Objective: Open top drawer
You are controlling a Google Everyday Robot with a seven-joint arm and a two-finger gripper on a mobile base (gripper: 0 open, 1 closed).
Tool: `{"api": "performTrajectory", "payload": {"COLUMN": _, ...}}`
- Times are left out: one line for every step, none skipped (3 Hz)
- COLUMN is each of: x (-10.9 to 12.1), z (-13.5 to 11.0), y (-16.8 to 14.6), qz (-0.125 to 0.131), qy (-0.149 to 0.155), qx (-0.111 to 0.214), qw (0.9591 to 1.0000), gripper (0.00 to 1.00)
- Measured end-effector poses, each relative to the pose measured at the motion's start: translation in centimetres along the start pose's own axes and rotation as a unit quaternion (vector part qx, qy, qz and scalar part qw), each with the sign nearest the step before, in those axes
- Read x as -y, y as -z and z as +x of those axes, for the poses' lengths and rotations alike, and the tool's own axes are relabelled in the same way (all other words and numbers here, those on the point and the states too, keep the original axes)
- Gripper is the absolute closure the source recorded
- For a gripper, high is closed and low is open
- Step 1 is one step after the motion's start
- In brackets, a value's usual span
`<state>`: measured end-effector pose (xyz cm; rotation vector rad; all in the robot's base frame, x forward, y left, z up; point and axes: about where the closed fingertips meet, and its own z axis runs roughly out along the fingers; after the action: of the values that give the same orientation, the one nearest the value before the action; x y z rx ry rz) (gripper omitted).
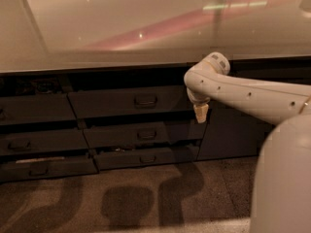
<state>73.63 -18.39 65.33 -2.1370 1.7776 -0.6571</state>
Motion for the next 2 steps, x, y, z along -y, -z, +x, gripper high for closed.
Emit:
{"api": "performTrajectory", "payload": {"x": 1.59, "z": 0.66, "y": -0.66, "qz": -0.035, "qy": -0.007, "qx": -0.022, "qw": 0.9991, "gripper": 0.00}}
{"api": "performTrajectory", "payload": {"x": 1.58, "z": 0.66, "y": -0.67, "qz": -0.035, "qy": -0.007, "qx": -0.022, "qw": 0.9991, "gripper": 0.00}}
